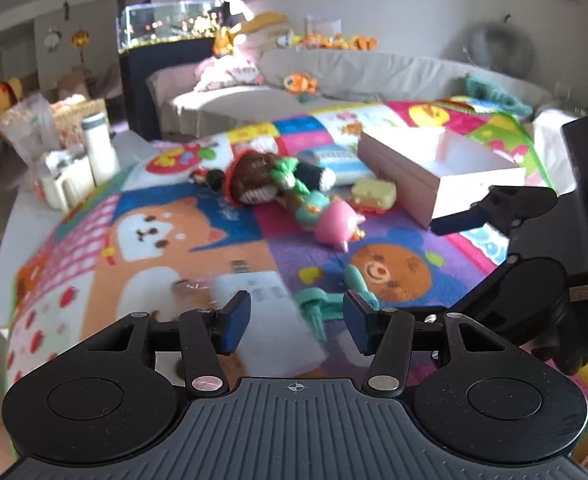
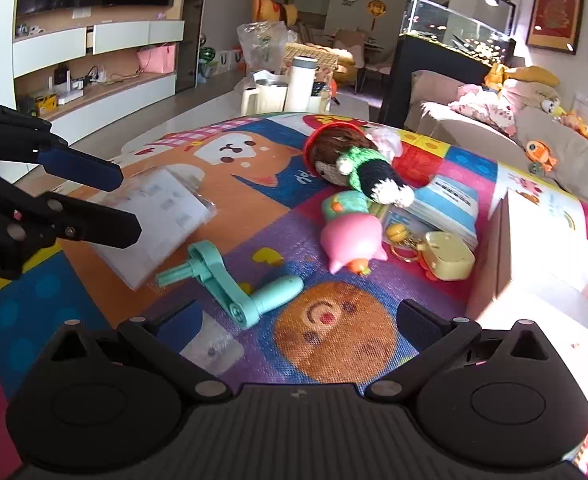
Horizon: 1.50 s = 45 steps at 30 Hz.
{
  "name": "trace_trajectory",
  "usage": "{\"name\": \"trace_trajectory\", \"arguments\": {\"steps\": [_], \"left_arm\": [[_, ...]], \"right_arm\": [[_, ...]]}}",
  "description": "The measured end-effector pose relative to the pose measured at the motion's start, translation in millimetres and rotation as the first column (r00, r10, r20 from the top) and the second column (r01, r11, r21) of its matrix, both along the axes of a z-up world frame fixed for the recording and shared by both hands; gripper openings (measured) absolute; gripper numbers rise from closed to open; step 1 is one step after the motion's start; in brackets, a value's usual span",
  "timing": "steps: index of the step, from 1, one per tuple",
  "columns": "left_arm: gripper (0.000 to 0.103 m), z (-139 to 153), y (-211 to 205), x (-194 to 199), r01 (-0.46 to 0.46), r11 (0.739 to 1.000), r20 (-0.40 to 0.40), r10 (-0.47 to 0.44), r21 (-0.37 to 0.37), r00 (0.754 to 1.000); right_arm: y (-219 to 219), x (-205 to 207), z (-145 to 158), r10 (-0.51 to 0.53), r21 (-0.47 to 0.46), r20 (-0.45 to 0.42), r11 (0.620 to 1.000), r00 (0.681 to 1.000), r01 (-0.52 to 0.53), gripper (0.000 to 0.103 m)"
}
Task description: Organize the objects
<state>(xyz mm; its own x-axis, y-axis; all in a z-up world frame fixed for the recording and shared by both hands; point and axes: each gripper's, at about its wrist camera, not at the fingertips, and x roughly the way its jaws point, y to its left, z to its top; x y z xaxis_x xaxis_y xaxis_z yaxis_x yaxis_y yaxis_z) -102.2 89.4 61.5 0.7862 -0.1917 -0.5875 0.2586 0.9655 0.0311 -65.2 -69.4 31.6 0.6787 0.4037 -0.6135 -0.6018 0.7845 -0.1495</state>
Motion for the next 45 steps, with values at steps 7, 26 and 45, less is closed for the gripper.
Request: {"name": "trace_trajectory", "arguments": {"steps": [7,26,45], "left_arm": [[0.056,-1,-6,16,-0.103,0.994,-0.004,0.104,0.028,0.995],[0.053,5,92,-5,-0.418,0.886,-0.048,0.417,-0.199,0.907],[0.04,-16,23,48,-0.287,0.933,-0.189,0.248,-0.217,0.95]], "right_arm": [[-27,0,-6,-0.098,0.007,0.0,0.995,0.995,0.098,0.103],[100,-14,2,0.178,0.113,-0.139,0.98,0.974,-0.163,0.05],[-105,-47,33,-0.17,0.18,-0.168,0.963,0.971,0.2,0.049]]}}
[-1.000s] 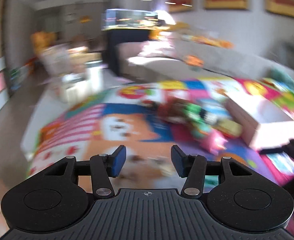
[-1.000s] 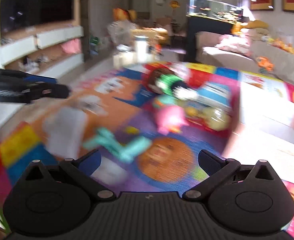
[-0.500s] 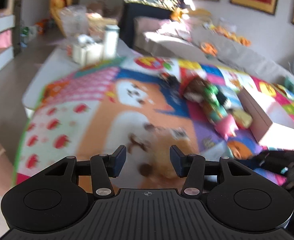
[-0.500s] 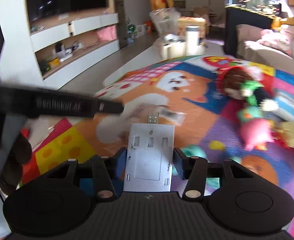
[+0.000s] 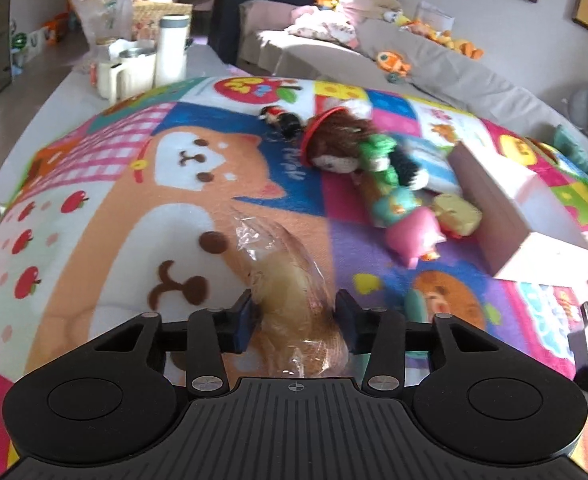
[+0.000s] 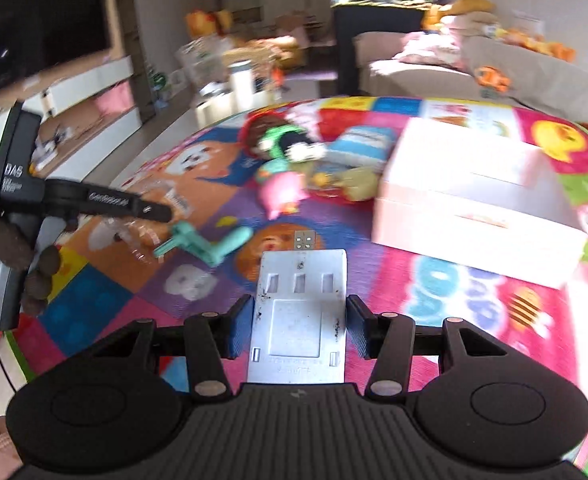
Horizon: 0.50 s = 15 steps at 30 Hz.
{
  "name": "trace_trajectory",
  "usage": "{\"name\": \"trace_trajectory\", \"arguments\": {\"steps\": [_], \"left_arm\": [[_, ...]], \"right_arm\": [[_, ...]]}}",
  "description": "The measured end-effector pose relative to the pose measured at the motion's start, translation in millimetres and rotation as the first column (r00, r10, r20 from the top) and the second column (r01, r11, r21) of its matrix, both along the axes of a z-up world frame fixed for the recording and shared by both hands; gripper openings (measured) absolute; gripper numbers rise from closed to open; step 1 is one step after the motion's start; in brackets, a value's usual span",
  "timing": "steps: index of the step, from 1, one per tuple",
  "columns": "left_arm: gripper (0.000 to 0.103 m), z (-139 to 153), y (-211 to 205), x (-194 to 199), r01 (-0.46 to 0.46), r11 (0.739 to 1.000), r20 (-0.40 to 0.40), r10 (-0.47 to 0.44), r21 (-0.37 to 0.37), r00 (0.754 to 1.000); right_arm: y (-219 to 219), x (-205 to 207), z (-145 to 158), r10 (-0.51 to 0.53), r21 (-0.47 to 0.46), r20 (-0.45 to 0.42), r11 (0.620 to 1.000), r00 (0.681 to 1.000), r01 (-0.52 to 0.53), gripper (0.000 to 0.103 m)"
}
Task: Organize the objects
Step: 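Carry the card and bread into the pink box and open both grippers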
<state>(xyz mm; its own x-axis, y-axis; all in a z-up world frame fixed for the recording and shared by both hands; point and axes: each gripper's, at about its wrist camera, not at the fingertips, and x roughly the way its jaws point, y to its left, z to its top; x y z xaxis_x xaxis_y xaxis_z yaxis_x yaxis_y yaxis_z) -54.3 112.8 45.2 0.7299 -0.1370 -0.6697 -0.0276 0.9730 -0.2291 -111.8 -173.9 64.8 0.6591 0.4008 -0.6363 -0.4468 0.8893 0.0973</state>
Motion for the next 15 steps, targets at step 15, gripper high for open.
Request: {"name": "trace_trajectory", "arguments": {"steps": [15], "left_arm": [[0.04,65,-191,126,0.334,0.928,0.207,-0.299,-0.163,0.932]], "right_arm": [[-92,6,13,-0.216,0.163,0.09,0.966,0.972,0.199,0.049]]}}
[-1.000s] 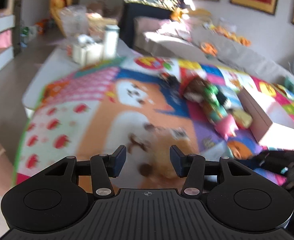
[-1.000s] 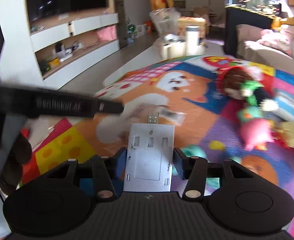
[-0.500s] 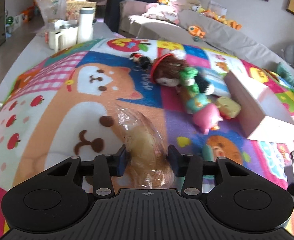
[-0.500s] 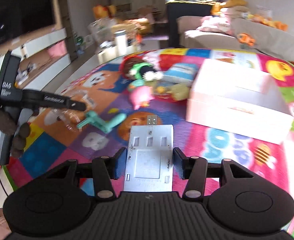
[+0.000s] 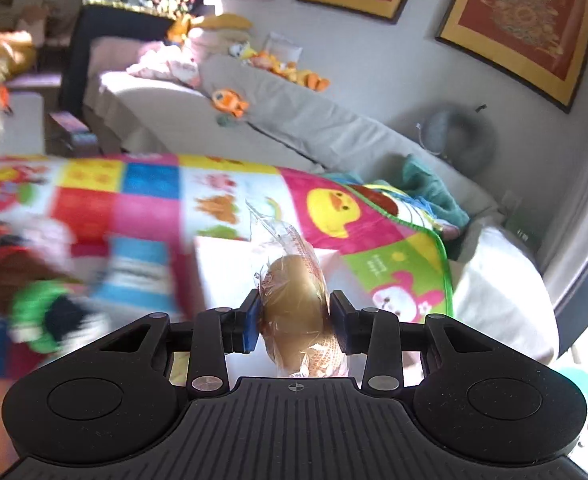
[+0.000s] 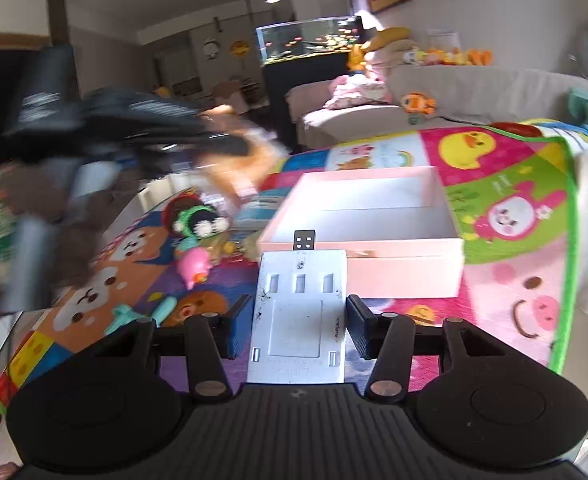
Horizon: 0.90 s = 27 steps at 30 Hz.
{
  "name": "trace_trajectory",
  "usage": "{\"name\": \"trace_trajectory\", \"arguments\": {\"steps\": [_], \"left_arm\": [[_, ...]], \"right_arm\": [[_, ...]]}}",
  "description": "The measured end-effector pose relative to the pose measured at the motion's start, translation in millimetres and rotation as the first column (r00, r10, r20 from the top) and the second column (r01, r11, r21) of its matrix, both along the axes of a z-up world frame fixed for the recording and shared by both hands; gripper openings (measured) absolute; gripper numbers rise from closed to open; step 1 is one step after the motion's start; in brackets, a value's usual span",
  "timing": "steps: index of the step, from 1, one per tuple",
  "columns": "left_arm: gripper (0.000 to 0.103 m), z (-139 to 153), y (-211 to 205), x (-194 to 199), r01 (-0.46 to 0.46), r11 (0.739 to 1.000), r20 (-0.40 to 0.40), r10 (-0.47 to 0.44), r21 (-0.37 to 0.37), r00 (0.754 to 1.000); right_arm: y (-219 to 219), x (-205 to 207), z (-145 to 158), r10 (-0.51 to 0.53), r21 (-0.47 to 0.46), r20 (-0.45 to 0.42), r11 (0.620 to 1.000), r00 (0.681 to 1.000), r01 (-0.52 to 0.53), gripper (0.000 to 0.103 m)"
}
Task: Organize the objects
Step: 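Carry the card and bread into the pink box and open both grippers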
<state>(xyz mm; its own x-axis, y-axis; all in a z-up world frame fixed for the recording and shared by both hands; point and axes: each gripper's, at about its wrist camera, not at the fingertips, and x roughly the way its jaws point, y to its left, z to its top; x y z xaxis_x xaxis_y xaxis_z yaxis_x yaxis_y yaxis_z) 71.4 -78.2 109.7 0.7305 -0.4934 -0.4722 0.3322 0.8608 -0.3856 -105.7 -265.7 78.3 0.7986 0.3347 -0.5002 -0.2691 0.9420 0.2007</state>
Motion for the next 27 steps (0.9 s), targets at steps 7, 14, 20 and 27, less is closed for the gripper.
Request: {"name": "trace_trajectory", "arguments": {"steps": [7,14,20,27], "left_arm": [[0.038,-46,-36,27,-0.009,0.991,-0.042,0.014,0.133,0.999],[0.038,-10,13,-19,-0.033,0.994,0.111,0.021,0.101,0.994],[0.038,-24,68,-72,-0.05,0.993,0.101,0.04,0.103,0.994],[0.038,-42,141,-103,-0.152,0.975,0.049,0.146,0.164,0.988]], "right_arm": [[-22,9,-9,-0.075,-0.014,-0.021,0.997,0.997,0.075,0.049],[-25,30,-3,-0.069,0.006,-0.006,0.998,0.998,0.069,0.049],[-22,119,26,-0.071,0.039,-0.036,0.997,0.997,0.073,0.049],[-7,232,-21,-0.156,-0.092,-0.288,0.987,0.945,0.135,0.049]]}}
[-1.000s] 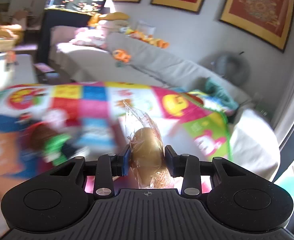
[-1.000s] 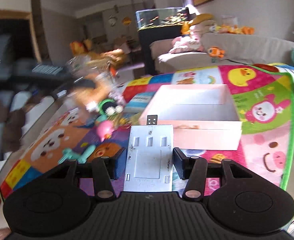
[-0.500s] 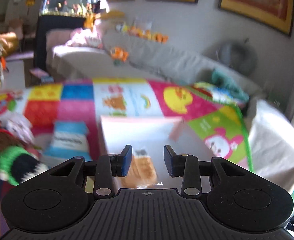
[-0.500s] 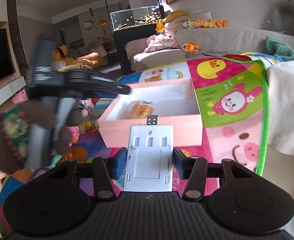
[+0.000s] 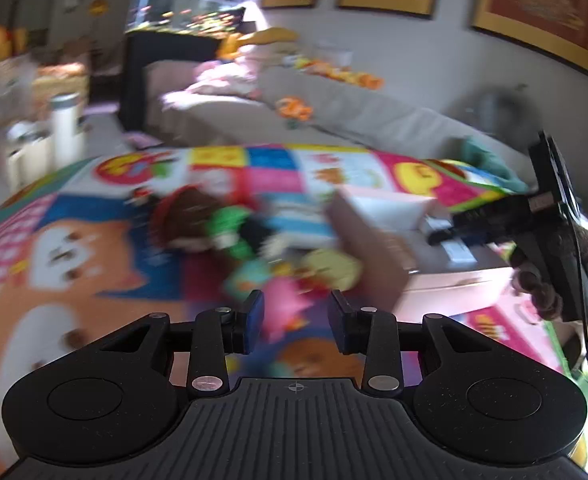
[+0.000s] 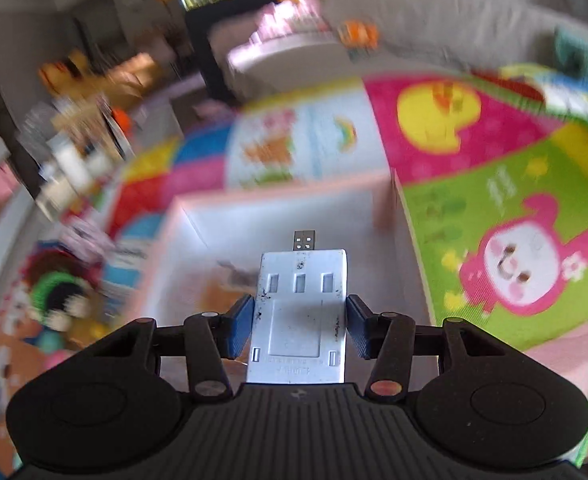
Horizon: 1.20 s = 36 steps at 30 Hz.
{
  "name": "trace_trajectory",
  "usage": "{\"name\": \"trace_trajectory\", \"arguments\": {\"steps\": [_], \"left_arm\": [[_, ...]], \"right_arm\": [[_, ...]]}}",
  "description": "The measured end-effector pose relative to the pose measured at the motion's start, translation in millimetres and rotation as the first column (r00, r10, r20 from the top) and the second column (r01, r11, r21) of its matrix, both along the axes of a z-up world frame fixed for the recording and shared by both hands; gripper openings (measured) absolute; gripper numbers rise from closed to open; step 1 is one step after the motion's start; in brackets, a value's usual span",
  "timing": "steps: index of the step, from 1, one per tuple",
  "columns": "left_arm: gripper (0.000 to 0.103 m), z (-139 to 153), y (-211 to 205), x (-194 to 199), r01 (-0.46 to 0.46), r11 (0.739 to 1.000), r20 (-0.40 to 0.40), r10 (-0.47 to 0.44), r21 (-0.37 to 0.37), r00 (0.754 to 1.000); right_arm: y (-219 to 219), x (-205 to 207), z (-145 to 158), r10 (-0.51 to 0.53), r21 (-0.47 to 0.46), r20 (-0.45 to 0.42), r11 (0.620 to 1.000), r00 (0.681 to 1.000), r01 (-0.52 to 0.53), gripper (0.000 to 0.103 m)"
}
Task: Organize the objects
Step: 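Carry the card and bread into the pink box and open both grippers, then grasp the crochet doll by its green sweater with the left gripper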
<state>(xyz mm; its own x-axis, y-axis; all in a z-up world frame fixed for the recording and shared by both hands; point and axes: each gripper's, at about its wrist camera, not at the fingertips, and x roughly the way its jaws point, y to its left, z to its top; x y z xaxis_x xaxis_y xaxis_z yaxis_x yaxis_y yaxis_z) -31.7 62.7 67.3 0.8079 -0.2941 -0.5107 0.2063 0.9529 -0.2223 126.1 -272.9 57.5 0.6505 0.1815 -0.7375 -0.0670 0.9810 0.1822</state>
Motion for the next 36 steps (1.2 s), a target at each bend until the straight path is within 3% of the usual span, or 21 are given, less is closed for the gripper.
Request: {"name": "trace_trajectory", "arguments": {"steps": [4,7,10,15,17,20,22,26,30,34,36], "left_arm": [[0.038,-8,35,9,-0.09,0.994,-0.061,0.087,-0.056,0.994],[0.038,-16,48,22,-0.127,0.983,-0.112,0.112,-0.136,0.987],[0.038,-21,50,35,-0.158,0.971,-0.146,0.133,-0.179,0.98],[0.038,-8,43,70,-0.197,0.941,-0.146,0.162,-0.274,0.976],[0.038,-7,44,92,-0.25,0.918,-0.186,0.199,-0.309,0.962],[0.038,-17,44,129,-0.344,0.873,-0.322,0.234,-0.346,0.917],[0.044,-23,42,146,-0.365,0.853,-0.36,0.229,-0.373,0.904],[0.046,-26,34,172,-0.421,0.828,-0.348,0.296,-0.37,0.89],[0.052,-31,25,192,-0.458,0.809,-0.314,0.355,-0.368,0.88],[0.051,-35,18,202,-0.447,0.813,-0.293,0.353,-0.375,0.888],[0.036,-35,20,199,-0.415,0.82,-0.276,0.325,-0.394,0.904]], "right_arm": [[10,1,-18,0.042,0.069,-0.094,0.997,0.995,-0.035,0.05],[15,-8,-15,0.066,0.103,-0.096,0.993,0.993,-0.056,0.056],[19,-18,-1,0.048,0.028,-0.043,0.999,0.998,-0.047,0.067],[31,-50,25,0.084,-0.074,0.101,0.994,0.991,-0.076,0.076],[42,-68,29,0.116,-0.09,0.147,0.991,0.982,-0.104,0.076],[58,-99,29,0.175,-0.097,0.197,0.983,0.965,-0.158,0.078],[68,-119,23,0.207,-0.1,0.223,0.977,0.952,-0.189,0.079],[81,-154,7,0.253,-0.106,0.258,0.967,0.932,-0.233,0.084],[90,-178,-16,0.289,-0.106,0.236,0.957,0.928,-0.271,0.084],[90,-188,-37,0.289,-0.096,0.213,0.957,0.933,-0.274,0.084],[88,-189,-45,0.276,-0.089,0.192,0.96,0.942,-0.264,0.084]]}}
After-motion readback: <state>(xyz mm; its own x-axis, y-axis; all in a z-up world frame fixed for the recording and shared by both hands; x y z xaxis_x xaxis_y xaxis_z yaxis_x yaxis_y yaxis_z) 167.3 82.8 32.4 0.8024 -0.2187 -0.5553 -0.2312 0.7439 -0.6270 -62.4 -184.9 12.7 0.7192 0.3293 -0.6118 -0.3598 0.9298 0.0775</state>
